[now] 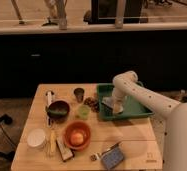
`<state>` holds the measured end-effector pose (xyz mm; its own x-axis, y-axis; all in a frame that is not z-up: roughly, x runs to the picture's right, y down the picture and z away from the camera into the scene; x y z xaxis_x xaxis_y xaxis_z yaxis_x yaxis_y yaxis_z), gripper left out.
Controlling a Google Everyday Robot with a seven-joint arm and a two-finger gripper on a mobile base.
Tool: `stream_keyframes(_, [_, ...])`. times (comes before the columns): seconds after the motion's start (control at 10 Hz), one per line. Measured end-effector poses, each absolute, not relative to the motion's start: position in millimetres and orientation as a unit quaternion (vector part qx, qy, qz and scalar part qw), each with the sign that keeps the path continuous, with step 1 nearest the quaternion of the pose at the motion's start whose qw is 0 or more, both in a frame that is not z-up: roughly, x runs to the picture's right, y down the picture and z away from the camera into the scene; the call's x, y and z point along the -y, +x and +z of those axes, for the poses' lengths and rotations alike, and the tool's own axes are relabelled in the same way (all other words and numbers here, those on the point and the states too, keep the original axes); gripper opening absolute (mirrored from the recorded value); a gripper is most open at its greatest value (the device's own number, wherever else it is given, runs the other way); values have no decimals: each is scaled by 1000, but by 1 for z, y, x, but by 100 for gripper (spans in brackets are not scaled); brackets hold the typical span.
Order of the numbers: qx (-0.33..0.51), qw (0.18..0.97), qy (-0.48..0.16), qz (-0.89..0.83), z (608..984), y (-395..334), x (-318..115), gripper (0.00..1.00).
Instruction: Place towel in table surface
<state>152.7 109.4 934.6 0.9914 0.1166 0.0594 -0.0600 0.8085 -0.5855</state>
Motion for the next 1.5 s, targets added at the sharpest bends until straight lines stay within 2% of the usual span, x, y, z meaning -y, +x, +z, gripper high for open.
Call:
stream_keyframes(0.2, [43,945,-319,50,944,156,-113,68])
stream_keyframes(0.8, [54,939,-335,51,947,152,-112,7])
stream_keyframes(0.9, [53,939,-335,51,947,154,-112,1])
stream_keyframes(1.5, [82,953,-289,43,905,142,-94,0])
